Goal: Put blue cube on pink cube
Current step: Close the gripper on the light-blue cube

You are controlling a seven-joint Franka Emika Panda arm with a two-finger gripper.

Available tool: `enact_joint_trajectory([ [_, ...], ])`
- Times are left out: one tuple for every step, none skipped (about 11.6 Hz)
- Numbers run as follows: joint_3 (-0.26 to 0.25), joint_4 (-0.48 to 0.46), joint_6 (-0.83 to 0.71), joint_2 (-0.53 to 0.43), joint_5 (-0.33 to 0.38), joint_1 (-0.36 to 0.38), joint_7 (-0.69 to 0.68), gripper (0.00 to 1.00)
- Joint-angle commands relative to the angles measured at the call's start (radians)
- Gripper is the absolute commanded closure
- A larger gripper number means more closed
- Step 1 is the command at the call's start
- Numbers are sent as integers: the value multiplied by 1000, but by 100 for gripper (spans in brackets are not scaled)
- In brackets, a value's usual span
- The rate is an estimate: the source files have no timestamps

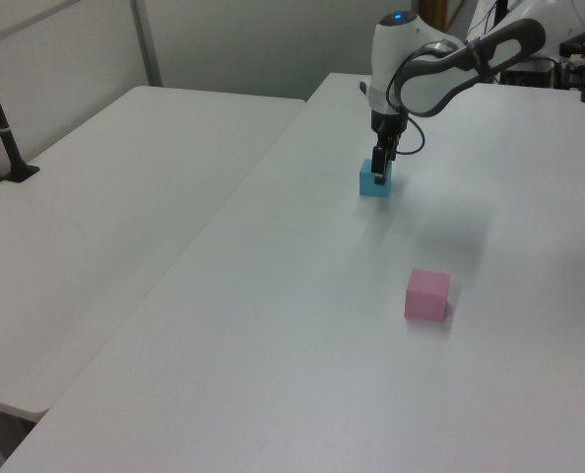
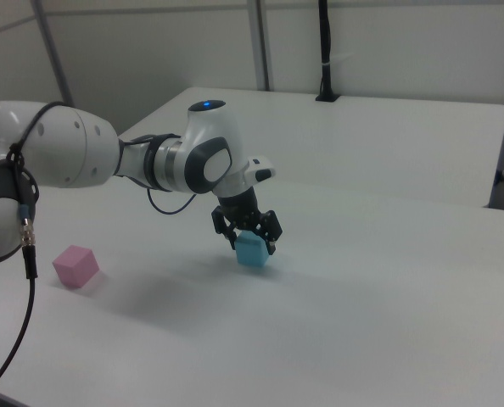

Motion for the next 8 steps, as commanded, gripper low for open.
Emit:
enact_joint_trajectory([
  [12,13,42,20,-34,0,49,30],
  [12,13,42,17,-24,0,49,46],
  [12,13,40,11,-23,-2,49,56],
  [12,13,39,-1,-21,-2,51,60],
  [12,13,33,-21,-18,-2,51,60],
  [13,11,28,-45,-15,-2,51,60],
  [13,11,-2,-73,-8,-2,51,60],
  [18,14,-56,-102,6,-2,51,60],
])
